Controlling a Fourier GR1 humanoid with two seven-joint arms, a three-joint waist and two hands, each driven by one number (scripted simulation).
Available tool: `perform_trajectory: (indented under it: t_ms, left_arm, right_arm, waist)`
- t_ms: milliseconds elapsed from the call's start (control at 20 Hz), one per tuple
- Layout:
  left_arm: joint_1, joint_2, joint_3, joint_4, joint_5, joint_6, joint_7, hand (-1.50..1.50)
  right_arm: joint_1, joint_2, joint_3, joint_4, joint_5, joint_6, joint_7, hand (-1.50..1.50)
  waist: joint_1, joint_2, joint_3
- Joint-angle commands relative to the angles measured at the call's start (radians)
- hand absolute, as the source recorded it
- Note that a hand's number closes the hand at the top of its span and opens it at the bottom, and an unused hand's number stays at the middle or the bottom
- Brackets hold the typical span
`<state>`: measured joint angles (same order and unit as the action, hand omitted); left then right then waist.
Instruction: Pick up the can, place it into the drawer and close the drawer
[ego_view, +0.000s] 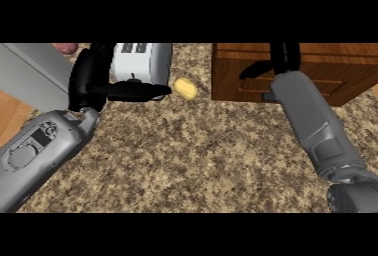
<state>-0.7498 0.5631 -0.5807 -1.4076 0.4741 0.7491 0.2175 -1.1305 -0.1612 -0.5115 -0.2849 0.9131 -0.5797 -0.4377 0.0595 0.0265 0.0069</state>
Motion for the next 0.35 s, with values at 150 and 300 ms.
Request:
perform_trajectory:
  t_ms: [150,300]
  left_arm:
    - [0.076,0.003,0.025,-0.008,-0.008,-0.018,-0.046,-1.50]
    - [0.059,0.016,0.043,-0.036,-0.018,-0.009,0.000,-1.50]
  right_arm:
    - [-0.114,0.056,-0.155,-0.026,-0.205,0.110,-0.001,-1.50]
    - [-0.090,0.066,-0.169,-0.019,-0.228,0.091,-0.060,-1.50]
  waist:
    - [-0.008,-0.013,-0.006]
    - [-0.007,-0.011,-0.005]
